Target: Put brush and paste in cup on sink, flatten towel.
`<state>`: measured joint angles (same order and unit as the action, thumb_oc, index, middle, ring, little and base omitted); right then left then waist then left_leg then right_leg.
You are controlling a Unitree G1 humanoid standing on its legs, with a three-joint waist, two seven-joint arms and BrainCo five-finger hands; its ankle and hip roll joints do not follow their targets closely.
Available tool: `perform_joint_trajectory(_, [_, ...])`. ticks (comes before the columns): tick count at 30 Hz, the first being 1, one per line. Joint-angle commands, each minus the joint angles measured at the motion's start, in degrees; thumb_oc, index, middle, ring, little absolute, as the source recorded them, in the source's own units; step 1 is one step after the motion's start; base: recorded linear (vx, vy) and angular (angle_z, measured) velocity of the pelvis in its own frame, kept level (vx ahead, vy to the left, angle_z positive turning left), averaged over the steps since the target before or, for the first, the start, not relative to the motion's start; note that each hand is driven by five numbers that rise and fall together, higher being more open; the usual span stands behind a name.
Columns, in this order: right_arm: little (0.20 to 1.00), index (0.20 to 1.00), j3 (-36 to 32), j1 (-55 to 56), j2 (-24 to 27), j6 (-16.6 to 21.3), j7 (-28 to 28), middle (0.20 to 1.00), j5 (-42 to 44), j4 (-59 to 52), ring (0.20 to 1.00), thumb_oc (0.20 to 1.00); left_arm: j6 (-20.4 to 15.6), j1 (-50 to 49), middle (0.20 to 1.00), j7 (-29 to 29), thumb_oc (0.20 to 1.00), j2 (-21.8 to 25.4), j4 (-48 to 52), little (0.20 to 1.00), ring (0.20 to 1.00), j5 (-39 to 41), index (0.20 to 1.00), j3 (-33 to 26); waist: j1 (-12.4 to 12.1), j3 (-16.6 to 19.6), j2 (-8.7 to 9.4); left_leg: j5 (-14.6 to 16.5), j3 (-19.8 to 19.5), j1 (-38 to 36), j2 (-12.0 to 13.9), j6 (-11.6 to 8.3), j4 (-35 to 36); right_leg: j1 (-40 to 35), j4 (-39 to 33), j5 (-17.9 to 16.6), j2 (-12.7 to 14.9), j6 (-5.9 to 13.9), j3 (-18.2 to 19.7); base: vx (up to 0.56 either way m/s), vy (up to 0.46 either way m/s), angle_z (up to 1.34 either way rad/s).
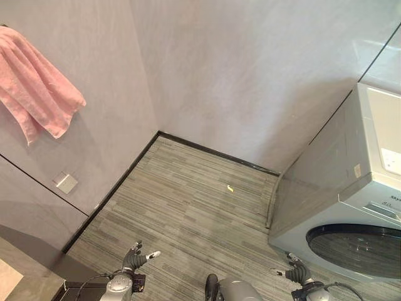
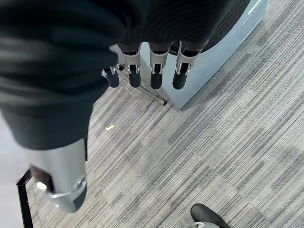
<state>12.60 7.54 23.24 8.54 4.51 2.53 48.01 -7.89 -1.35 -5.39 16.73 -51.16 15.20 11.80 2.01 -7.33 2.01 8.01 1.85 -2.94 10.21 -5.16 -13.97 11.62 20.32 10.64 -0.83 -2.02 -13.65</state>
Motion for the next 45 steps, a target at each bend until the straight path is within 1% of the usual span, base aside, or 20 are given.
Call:
perform_joint_trajectory(1, [1.0, 1.0, 0.3, 0.6, 1.3, 1.8, -0.4, 1.0, 1.4, -3.1, 1.0, 1.0, -1.8, 1.4, 1.0, -0.9, 1.0, 2.3, 2.1, 1.0, 1.0, 0.8, 1.0, -2.2, -0.7, -1.8, 2.01, -14.4, -1.8, 7.0, -3.0, 1.85, -13.4, -6.2, -7.2, -8.9, 3.1, 3.7, 4.8, -0.02, -0.163, -0.03])
perform_joint_trajectory(2, [1.0, 1.0, 0.1, 0.6, 1.6, 1.9, -0.3, 1.0, 1.7, -3.4, 1.0, 1.0, -1.8, 1.9, 1.0, -0.8, 1.0, 2.4, 2.0, 1.0, 1.0, 1.0, 1.0, -2.1, -0.8, -2.8, 2.34, -14.4, -1.4, 9.7, -3.7, 2.21, -17.5, -6.8, -7.5, -8.8, 3.3, 3.23, 4.3, -0.03, -0.162, -0.02])
perform_joint_trajectory(4, [1.0, 1.0, -0.2, 0.5, 2.5, 1.6, 0.1, 1.0, 1.3, -3.2, 1.0, 1.0, -1.6, 3.0, 1.0, -1.0, 1.0, 2.5, 1.5, 1.0, 1.0, 1.2, 1.0, -1.5, -0.2, -4.1, 2.77, -13.6, 3.8, 14.1, -2.5, 2.39, -20.3, -8.1, -8.1, -8.0, 3.9, 2.76, 2.2, 0.04, -0.088, -0.01])
perform_joint_trajectory(7, [1.0, 1.0, -1.4, 1.5, 3.4, 1.0, 1.1, 1.0, 0.4, -2.7, 1.0, 1.0, -1.4, 4.6, 1.0, -0.9, 1.0, 2.8, 1.5, 1.0, 1.0, 0.2, 1.0, -0.4, 0.5, -4.7, 1.45, -9.8, 10.1, 17.7, 0.4, 1.63, -10.7, -10.6, -8.4, -5.0, 4.9, 4.17, 0.6, 0.16, 0.087, 0.58])
perform_joint_trajectory(8, [1.0, 1.0, -2.2, 1.9, 3.4, 0.9, 1.5, 1.0, 0.8, -2.4, 1.0, 1.0, -1.3, 5.0, 1.0, -1.1, 1.0, 2.7, 1.3, 1.0, 1.0, 0.0, 1.0, -0.1, 0.8, -4.6, 1.24, -10.3, 11.7, 19.1, 1.3, 1.57, -6.3, -11.1, -8.5, -4.6, 5.4, 4.49, 0.2, 0.25, 0.189, 0.65])
perform_joint_trajectory(10, [1.0, 1.0, -3.4, 2.7, 3.5, 1.1, 2.4, 1.0, 1.0, -2.3, 1.0, 1.0, -1.1, 6.2, 1.0, -1.8, 1.0, 2.9, 0.7, 1.0, 1.0, -0.8, 1.0, 0.3, 1.4, -4.7, 0.31, -15.9, 15.6, 19.6, 3.6, -0.3, 2.2, -11.9, -7.7, -3.9, 5.8, 5.21, -1.1, 0.24, 0.193, 0.47])
perform_joint_trajectory(12, [1.0, 1.0, -3.4, 1.9, 3.3, 0.6, 2.5, 1.0, 0.9, -1.8, 1.0, 1.0, -1.1, 6.6, 1.0, -1.8, 1.0, 3.0, 0.5, 1.0, 1.0, -0.6, 1.0, 0.2, 1.0, -4.3, 0.9, -13.9, 12.4, 18.6, 2.2, 0.52, 0.3, -13.0, -6.8, -3.2, 7.5, 5.91, -0.8, 0.24, 0.191, 0.35])
perform_joint_trajectory(13, [1.0, 1.0, -3.1, 1.0, 3.1, 0.4, 2.7, 1.0, 0.6, -2.2, 1.0, 1.0, -1.1, 6.9, 1.0, -1.7, 1.0, 2.8, -0.1, 1.0, 1.0, -0.6, 1.0, 0.2, 0.7, -3.8, 0.7, -14.3, 12.0, 19.2, 1.3, 1.37, 0.5, -13.6, -7.6, -4.3, 7.8, 6.0, -0.9, 0.22, 0.234, -0.2])
perform_joint_trajectory(16, [1.0, 1.0, -4.0, 1.0, 2.7, 0.3, 2.6, 1.0, 1.1, -2.5, 1.0, 1.0, -1.3, 6.5, 1.0, -1.4, 1.0, 2.4, -0.8, 1.0, 1.0, -0.6, 1.0, -0.1, 0.9, -2.8, 0.96, -13.3, 14.3, 17.4, 0.2, 1.61, 1.9, -14.6, -9.6, -6.2, 8.9, 7.19, 0.1, 0.21, 0.21, -0.34])
perform_joint_trajectory(18, [1.0, 1.0, -3.4, -0.4, 1.7, 0.5, 2.4, 1.0, 1.4, -3.1, 1.0, 1.0, -1.6, 5.7, 1.0, -1.2, 1.0, 2.5, 0.6, 1.0, 1.0, -0.6, 1.0, 0.3, 0.0, -1.3, 1.88, -11.4, 15.7, 16.6, -2.5, 3.2, 2.6, -15.1, -12.2, -10.6, 12.1, 9.6, 1.6, 0.27, 0.345, -0.29])
perform_joint_trajectory(20, [1.0, 1.0, -2.9, -0.6, 1.3, 0.4, 2.2, 1.0, 1.3, -3.4, 1.0, 1.0, -1.7, 5.5, 1.0, -1.1, 1.0, 2.5, 1.0, 1.0, 1.0, -0.6, 1.0, 0.4, -0.2, -1.1, 2.11, -10.8, 16.0, 16.3, -3.0, 3.64, 2.7, -15.0, -12.2, -11.0, 12.6, 9.78, 1.7, 0.17, 0.257, -0.22])
perform_joint_trajectory(22, [1.0, 1.0, -1.5, -0.9, 0.5, 0.3, 1.5, 1.0, 0.2, -4.8, 1.0, 1.0, -1.7, 5.4, 1.0, -1.0, 1.0, 2.6, 1.3, 1.0, 1.0, -0.8, 1.0, 0.7, -0.9, -0.8, 3.49, -8.9, 16.4, 16.1, -5.3, 5.18, 2.6, -14.7, -11.6, -15.1, 14.8, 11.49, 1.6, 0.18, 0.302, 0.1])
perform_joint_trajectory(30, [1.0, 1.0, -0.1, -0.4, -0.3, 0.0, 0.6, 1.0, -1.9, -3.8, 1.0, 1.0, -1.6, 3.5, 1.0, -0.6, 1.0, 2.7, 1.6, 1.0, 1.0, -0.7, 1.0, 0.3, -2.0, 0.4, 4.21, -7.1, 16.1, 13.6, -9.0, 7.44, 5.0, -13.8, -7.9, -22.0, 17.8, 13.1, 1.3, 0.08, 0.137, 0.21])
perform_joint_trajectory(34, [1.0, 1.0, 0.4, -0.7, -0.5, 0.0, 0.3, 1.0, -1.9, -3.9, 1.0, 1.0, -1.3, 2.4, 1.0, -0.1, 1.0, 2.9, 2.3, 1.0, 1.0, -1.0, 1.0, 0.5, -1.8, 0.0, 3.37, -7.2, 13.7, 11.3, -10.5, 8.74, 7.0, -11.9, -1.1, -22.8, 15.8, 12.4, 4.1, 0.1, 0.129, 0.07])
perform_joint_trajectory(35, [1.0, 1.0, 0.7, -0.8, -0.6, 0.3, 0.0, 1.0, -1.3, -4.3, 1.0, 1.0, -1.3, 2.2, 1.0, 0.2, 1.0, 3.0, 2.7, 1.0, 1.0, -1.6, 1.0, 1.0, -0.6, -0.2, 2.24, -7.8, 11.3, 9.3, -10.8, 8.87, 8.3, -8.3, 1.0, -18.9, 11.3, 10.83, 9.0, 0.15, 0.09, 0.52])
perform_joint_trajectory(38, [1.0, 1.0, 1.4, -1.0, -0.6, 0.9, -0.2, 1.0, -1.1, -4.4, 1.0, 1.0, -1.7, 2.2, 1.0, 0.1, 1.0, 3.0, 2.2, 1.0, 1.0, -2.1, 1.0, 1.3, -0.3, -0.5, 1.05, -8.2, 9.5, 7.4, -10.7, 8.68, 9.4, -5.2, -0.9, -15.0, 9.0, 9.45, 9.0, 0.1, 0.045, 0.82])
perform_joint_trajectory(42, [1.0, 1.0, 2.4, -1.7, -0.4, 1.2, -0.1, 1.0, -1.1, -4.4, 1.0, 1.0, -1.9, 2.6, 1.0, -0.1, 1.0, 3.0, 1.6, 1.0, 1.0, -2.3, 1.0, 1.6, 0.3, -1.9, 0.97, -6.9, 7.0, 5.4, -11.1, 8.39, 9.3, -2.1, -3.8, -15.2, 9.4, 9.73, 8.5, 0.11, -0.056, 0.16])
perform_joint_trajectory(43, [1.0, 1.0, 3.0, -2.4, -0.2, 1.3, 0.0, 1.0, -1.3, -4.3, 1.0, 1.0, -2.0, 3.2, 1.0, -0.4, 1.0, 3.1, 1.5, 1.0, 1.0, -2.5, 1.0, 1.7, 0.7, -2.8, 1.39, -5.8, 5.3, 4.5, -11.7, 8.0, 8.9, 0.5, -7.4, -17.3, 10.1, 10.52, 9.8, 0.09, -0.074, 0.42])
perform_joint_trajectory(44, [1.0, 1.0, 3.0, -2.4, -0.2, 1.3, 0.0, 1.0, -1.3, -4.3, 1.0, 1.0, -2.1, 3.3, 1.0, -0.4, 1.0, 3.1, 1.5, 1.0, 1.0, -2.5, 1.0, 1.7, 0.9, -3.0, 1.32, -5.7, 5.1, 4.4, -11.7, 7.99, 8.8, 0.2, -7.5, -17.3, 10.1, 10.52, 9.6, 0.19, -0.153, 0.46])
perform_joint_trajectory(45, [1.0, 1.0, 3.4, -3.1, -0.1, 1.2, 0.2, 1.0, -1.8, -4.3, 1.0, 1.0, -2.2, 3.5, 1.0, -0.7, 1.0, 3.1, 1.6, 1.0, 1.0, -2.4, 1.0, 1.5, 1.2, -3.4, 1.88, -4.7, 3.8, 3.5, -12.2, 7.56, 8.5, 2.1, -10.4, -20.4, 11.4, 11.65, 10.5, 0.1, -0.079, 0.63])
